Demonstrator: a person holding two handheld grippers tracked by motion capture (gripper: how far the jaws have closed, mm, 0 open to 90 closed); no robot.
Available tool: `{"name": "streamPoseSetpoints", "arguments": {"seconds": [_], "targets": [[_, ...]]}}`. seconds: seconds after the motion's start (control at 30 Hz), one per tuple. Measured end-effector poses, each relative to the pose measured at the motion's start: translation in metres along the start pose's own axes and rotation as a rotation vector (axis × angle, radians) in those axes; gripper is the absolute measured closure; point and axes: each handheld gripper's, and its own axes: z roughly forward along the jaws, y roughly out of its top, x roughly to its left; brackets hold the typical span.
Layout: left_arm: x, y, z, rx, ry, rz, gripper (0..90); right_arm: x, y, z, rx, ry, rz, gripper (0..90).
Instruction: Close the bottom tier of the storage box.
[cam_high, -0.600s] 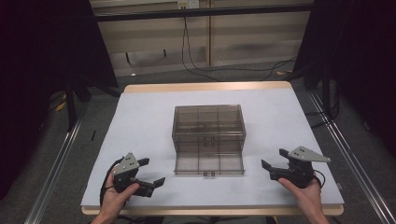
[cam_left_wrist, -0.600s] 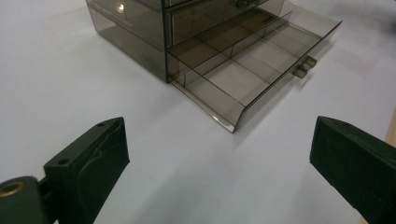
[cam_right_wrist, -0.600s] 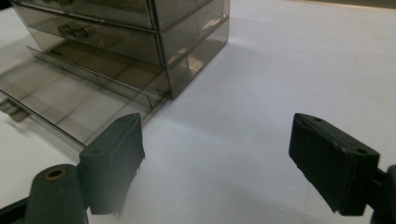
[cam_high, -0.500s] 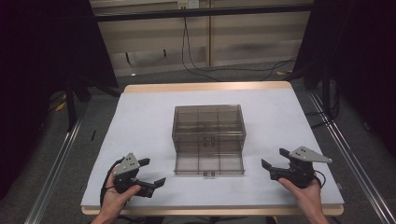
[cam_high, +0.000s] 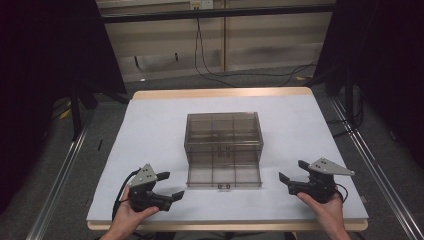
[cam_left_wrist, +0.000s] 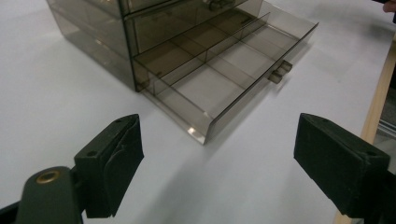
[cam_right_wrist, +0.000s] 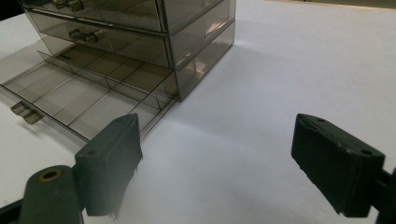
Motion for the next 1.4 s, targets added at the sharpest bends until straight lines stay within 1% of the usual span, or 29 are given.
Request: {"name": "streamPoseSetpoints", "arguments": {"seconds": [0.03, 0.07, 0.1, 0.17, 0.2, 0.23, 0.33, 0.37, 0.4, 0.43, 0.53, 0.6, 0.63, 0.67, 0.7, 0.73, 0.77, 0.8, 0.87, 0.9, 0.97, 1.0, 1.07, 1.13, 1.2, 1.23, 1.33, 1.37, 1.4], "targets": [[-0.002, 0.001, 0.0, 0.015, 0.007, 0.014, 16.7, 0.0, 0.0, 0.0, -0.002, 0.0, 0.003, 15.6], [-0.004, 0.002, 0.001, 0.025, -0.006, 0.012, 16.7, -0.001, 0.0, 0.0, -0.001, 0.006, 0.007, 15.6], [-0.006, 0.002, 0.001, 0.044, -0.011, 0.015, 17.1, -0.001, 0.0, 0.0, 0.0, 0.005, 0.007, 15.6], [-0.009, 0.003, 0.002, 0.053, -0.017, 0.018, 18.1, -0.001, 0.0, 0.0, -0.002, 0.007, 0.006, 15.6], [-0.01, 0.004, 0.002, 0.071, -0.019, 0.024, 19.6, 0.0, 0.0, -0.001, -0.003, 0.005, 0.005, 15.6], [-0.012, 0.005, 0.002, 0.072, -0.012, 0.02, 21.1, 0.0, 0.0, -0.001, -0.002, 0.008, 0.004, 15.6], [-0.014, 0.009, 0.001, 0.076, -0.062, 0.028, 23.3, 0.001, 0.0, -0.001, -0.002, 0.013, 0.002, 15.6], [-0.015, 0.01, 0.002, 0.079, -0.067, 0.026, 25.2, 0.001, 0.0, -0.001, -0.003, 0.012, -0.001, 15.6], [-0.016, 0.01, 0.002, 0.082, -0.077, 0.034, 27.4, 0.001, 0.0, 0.0, -0.003, 0.014, -0.002, 15.6], [-0.017, 0.01, 0.002, 0.086, -0.083, 0.035, 27.7, 0.002, 0.0, 0.0, -0.002, 0.016, -0.001, 15.6], [-0.019, 0.011, 0.003, 0.091, -0.088, 0.059, 32.4, 0.002, 0.001, 0.0, -0.001, 0.022, -0.004, 15.5], [-0.02, 0.012, 0.004, 0.087, -0.092, 0.065, 35.0, 0.002, 0.001, 0.001, -0.001, 0.024, -0.005, 15.5], [-0.02, 0.012, 0.005, 0.086, -0.095, 0.059, 33.5, 0.002, 0.001, 0.001, -0.001, 0.024, -0.006, 15.5], [-0.02, 0.012, 0.005, 0.083, -0.113, 0.06, 34.6, 0.002, 0.001, 0.001, -0.004, 0.027, -0.002, 15.2], [-0.02, 0.013, 0.006, 0.081, -0.11, 0.067, 37.4, 0.002, 0.001, 0.001, -0.006, 0.03, 0.001, 15.2], [-0.021, 0.013, 0.006, 0.084, -0.106, 0.069, 37.6, 0.003, 0.001, 0.001, -0.004, 0.03, -0.001, 15.2], [-0.021, 0.014, 0.007, 0.087, -0.118, 0.074, 38.5, 0.003, 0.001, 0.002, -0.001, 0.029, -0.006, 15.2], [-0.022, 0.014, 0.009, 0.082, -0.122, 0.068, 39.5, 0.003, 0.001, 0.002, 0.001, 0.032, -0.008, 15.2], [-0.022, 0.015, 0.01, 0.1, -0.135, 0.083, 39.1, 0.003, 0.001, 0.002, 0.002, 0.031, -0.008, 15.2], [-0.022, 0.016, 0.011, 0.099, -0.146, 0.082, 37.3, 0.003, 0.001, 0.002, 0.002, 0.03, -0.008, 15.3], [-0.022, 0.017, 0.013, 0.109, -0.152, 0.075, 33.7, 0.003, 0.001, 0.002, 0.002, 0.033, -0.008, 15.2], [-0.02, 0.017, 0.013, 0.116, -0.156, 0.084, 34.7, 0.003, 0.001, 0.002, 0.001, 0.032, -0.007, 15.2], [-0.019, 0.019, 0.014, 0.11, -0.16, 0.074, 34.4, 0.003, 0.001, 0.002, -0.002, 0.038, 0.008, 15.2], [-0.019, 0.022, 0.015, 0.109, -0.165, 0.075, 34.8, 0.001, 0.0, 0.003, 0.002, 0.034, 0.006, 15.2], [-0.02, 0.025, 0.017, 0.113, -0.169, 0.083, 37.3, 0.002, 0.0, 0.003, 0.001, 0.033, 0.007, 15.2], [-0.021, 0.026, 0.019, 0.11, -0.173, 0.076, 38.7, 0.002, 0.001, 0.003, 0.001, 0.033, 0.007, 15.2], [-0.024, 0.03, 0.023, 0.117, -0.193, 0.099, 43.8, 0.003, 0.001, 0.003, 0.002, 0.037, 0.007, 15.2], [-0.025, 0.032, 0.023, 0.119, -0.187, 0.106, 45.0, 0.003, 0.001, 0.003, 0.001, 0.038, 0.007, 15.2], [-0.025, 0.033, 0.024, 0.11, -0.188, 0.094, 44.5, 0.003, 0.001, 0.003, 0.002, 0.038, 0.007, 15.2]]}}
